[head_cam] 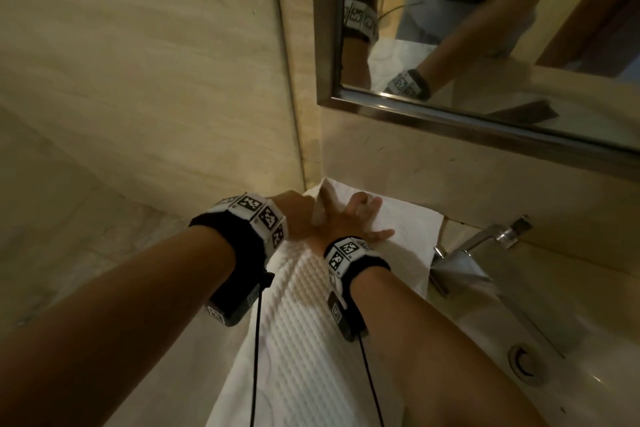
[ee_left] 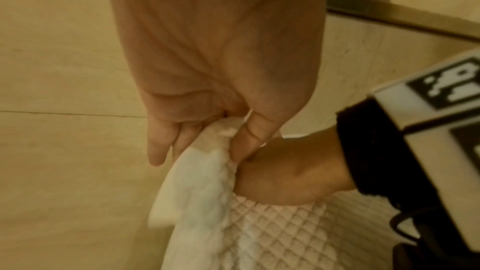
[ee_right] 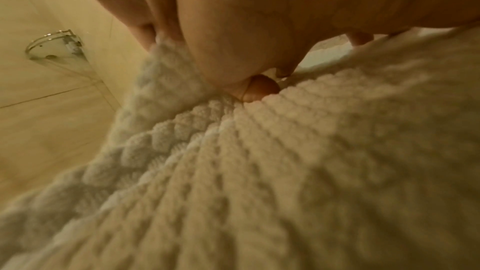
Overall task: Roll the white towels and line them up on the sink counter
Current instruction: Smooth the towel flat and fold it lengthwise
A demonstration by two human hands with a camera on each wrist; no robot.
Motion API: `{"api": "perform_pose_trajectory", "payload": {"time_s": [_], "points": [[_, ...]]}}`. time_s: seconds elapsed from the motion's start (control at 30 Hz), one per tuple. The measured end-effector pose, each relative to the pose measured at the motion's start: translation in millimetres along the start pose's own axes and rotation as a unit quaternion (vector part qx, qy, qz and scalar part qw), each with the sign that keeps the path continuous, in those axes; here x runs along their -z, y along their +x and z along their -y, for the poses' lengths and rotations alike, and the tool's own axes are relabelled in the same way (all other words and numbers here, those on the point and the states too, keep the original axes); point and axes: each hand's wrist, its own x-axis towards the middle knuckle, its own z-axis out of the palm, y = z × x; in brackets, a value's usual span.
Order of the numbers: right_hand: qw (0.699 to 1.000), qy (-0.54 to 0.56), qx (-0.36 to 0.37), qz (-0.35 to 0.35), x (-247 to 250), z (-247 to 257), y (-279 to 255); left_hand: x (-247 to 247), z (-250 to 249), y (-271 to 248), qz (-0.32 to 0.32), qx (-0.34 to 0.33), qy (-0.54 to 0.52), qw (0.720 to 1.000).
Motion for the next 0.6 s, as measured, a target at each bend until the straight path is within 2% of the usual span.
{"api": "perform_pose_trajectory", "payload": {"time_s": [0.23, 0.3, 0.33, 0.4, 0.47, 0.53, 0.6], "points": [[1.000, -0.018, 0.006, 0.020, 3, 0, -4, 14, 15, -26, -0.097, 0.079, -0.128, 0.984], [1.000, -0.021, 0.016, 0.009, 3, 0, -5, 20, 18, -31, -0.067, 0.089, -0.148, 0.983], [0.999, -0.027, 0.013, 0.011, 1, -1, -5, 25, 20, -33, -0.031, 0.088, -0.146, 0.985], [0.999, -0.030, 0.007, 0.015, -1, -1, -7, 28, 23, -35, 0.048, 0.098, -0.107, 0.988], [1.000, -0.028, 0.011, 0.005, -3, -2, -8, 26, 21, -33, 0.081, 0.114, -0.073, 0.987], [0.999, -0.031, 0.005, 0.010, 1, -1, -9, 27, 13, -42, 0.072, 0.105, -0.032, 0.991], [0.999, -0.043, -0.005, 0.028, 5, 1, -10, 26, 10, -45, 0.037, 0.078, -0.068, 0.994]]}}
